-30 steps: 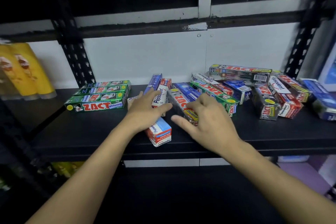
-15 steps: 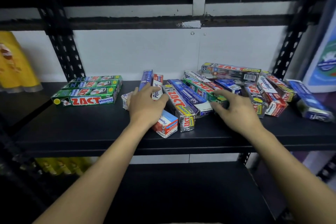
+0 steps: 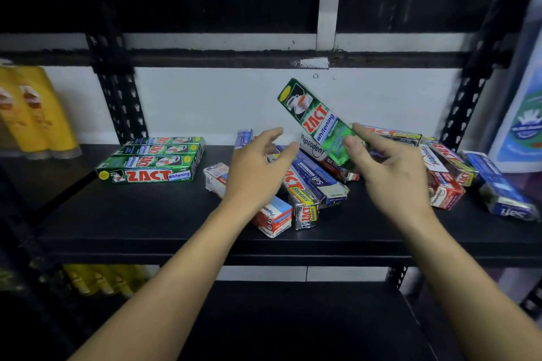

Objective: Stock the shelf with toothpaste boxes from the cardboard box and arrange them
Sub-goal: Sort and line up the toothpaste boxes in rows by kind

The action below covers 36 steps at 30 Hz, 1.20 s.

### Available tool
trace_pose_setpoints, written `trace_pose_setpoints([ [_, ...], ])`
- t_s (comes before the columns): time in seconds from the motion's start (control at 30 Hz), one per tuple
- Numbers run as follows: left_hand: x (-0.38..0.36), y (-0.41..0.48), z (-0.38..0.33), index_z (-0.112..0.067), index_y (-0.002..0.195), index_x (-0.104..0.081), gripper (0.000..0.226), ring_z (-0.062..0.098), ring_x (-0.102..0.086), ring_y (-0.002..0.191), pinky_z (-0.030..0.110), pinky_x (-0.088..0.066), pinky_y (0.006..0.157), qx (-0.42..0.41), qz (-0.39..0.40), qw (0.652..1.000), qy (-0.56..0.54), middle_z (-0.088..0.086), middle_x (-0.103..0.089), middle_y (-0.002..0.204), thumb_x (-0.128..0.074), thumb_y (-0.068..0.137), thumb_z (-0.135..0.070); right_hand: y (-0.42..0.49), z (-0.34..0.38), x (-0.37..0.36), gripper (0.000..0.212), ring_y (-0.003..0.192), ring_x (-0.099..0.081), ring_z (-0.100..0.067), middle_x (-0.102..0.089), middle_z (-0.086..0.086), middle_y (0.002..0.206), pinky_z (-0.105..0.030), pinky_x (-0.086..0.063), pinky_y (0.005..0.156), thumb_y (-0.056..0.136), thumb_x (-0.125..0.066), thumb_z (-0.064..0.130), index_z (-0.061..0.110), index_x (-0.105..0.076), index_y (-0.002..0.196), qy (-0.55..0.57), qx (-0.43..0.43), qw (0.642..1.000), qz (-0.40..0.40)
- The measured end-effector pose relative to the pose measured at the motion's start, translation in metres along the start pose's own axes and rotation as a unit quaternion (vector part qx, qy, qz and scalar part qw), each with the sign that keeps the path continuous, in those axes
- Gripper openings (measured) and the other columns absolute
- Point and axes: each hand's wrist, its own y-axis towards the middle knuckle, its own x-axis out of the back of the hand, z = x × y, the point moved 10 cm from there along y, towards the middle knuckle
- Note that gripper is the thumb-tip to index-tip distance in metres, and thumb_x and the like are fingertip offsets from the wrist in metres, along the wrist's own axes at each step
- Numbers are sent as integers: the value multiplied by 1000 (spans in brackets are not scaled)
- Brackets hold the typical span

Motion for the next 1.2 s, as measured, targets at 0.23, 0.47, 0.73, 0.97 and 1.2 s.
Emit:
trace_pose_setpoints([
  [0.23,36,-6,-8,-11,103,-69,35,17,-74,87,40,-59,83,78,-56,963,-253,1,-77,94,-79,81,-35,-32,48,-81,38,106,-62,9,-69,26,109,-17,-50,93,92,-67,22,25,-63,129,93,63,984,135],
  [0.47,116,-13,16,-45,92,-65,36,1,-71,85,35,-58,82,54,-110,987,-106,-22,-73,87,-83,72,-20,-51,57,-144,43,105,-63,-2,-67,18,121,-20,-44,98,85,-68,42,36,-63,128,-53,75,960,265],
  [0.73,177,-37,56,-37,109,-75,39,-12,-60,79,12,-50,70,68,-72,979,177,-24,-66,95,-79,72,-27,-76,42,-191,34,110,-61,-28,-68,2,119,-44,-51,93,83,-57,23,20,-70,115,-303,196,881,306],
  [0.97,192,-49,93,-36,106,-75,38,-1,-64,99,11,-50,80,62,23,974,216,-17,-67,117,-79,73,-19,-71,42,-190,45,105,-62,-30,-71,2,112,-41,-56,84,68,-49,4,18,-71,105,-341,169,897,223],
  [1.2,205,-43,103,-46,116,-69,40,5,-50,126,39,-40,107,28,121,933,336,-26,-57,133,-75,79,-32,-71,71,-197,18,84,-56,-35,-69,-10,82,-37,-44,70,74,-55,4,8,-68,85,-367,265,878,154],
])
